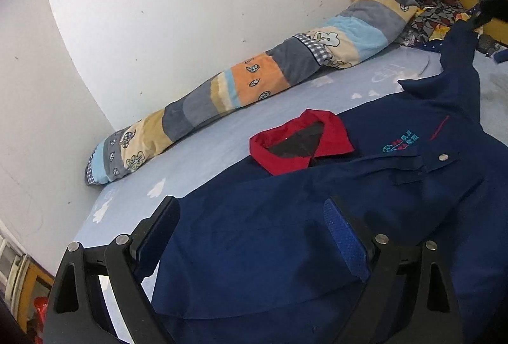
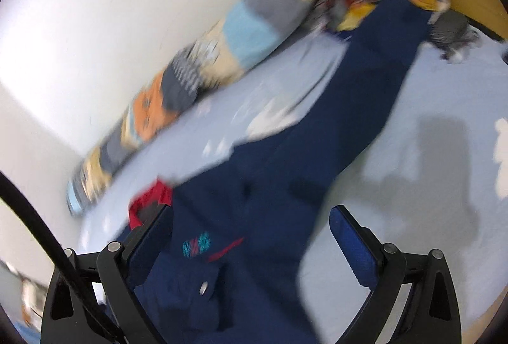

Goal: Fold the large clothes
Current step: 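Move the right gripper to the other sleeve cuff near the headboard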

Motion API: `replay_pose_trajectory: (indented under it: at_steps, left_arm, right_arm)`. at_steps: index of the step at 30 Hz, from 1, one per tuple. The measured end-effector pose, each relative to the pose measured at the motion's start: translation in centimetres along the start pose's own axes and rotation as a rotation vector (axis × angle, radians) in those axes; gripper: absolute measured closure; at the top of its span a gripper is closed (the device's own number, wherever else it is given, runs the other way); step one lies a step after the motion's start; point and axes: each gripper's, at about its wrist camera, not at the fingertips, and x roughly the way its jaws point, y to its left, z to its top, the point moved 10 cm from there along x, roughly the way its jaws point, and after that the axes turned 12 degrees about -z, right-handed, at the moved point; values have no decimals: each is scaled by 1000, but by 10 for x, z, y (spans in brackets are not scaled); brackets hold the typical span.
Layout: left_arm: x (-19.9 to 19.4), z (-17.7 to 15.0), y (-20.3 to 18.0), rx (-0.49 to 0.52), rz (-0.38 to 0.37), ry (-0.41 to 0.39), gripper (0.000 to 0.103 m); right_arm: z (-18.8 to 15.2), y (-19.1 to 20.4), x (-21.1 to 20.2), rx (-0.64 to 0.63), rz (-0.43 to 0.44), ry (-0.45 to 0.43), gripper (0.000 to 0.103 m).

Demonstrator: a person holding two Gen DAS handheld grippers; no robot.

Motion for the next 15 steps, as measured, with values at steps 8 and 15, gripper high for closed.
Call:
replay_pose_trajectory:
  at_steps: [8, 15]
  left_arm:
    - [21, 11, 14, -145, -53, 12, 12]
    - [32, 15, 22, -253, -93, 15, 12]
  right_arm:
    - [56, -134, -19, 269, -22, -27, 11]
    - [108, -124, -4, 303, -78, -32, 11]
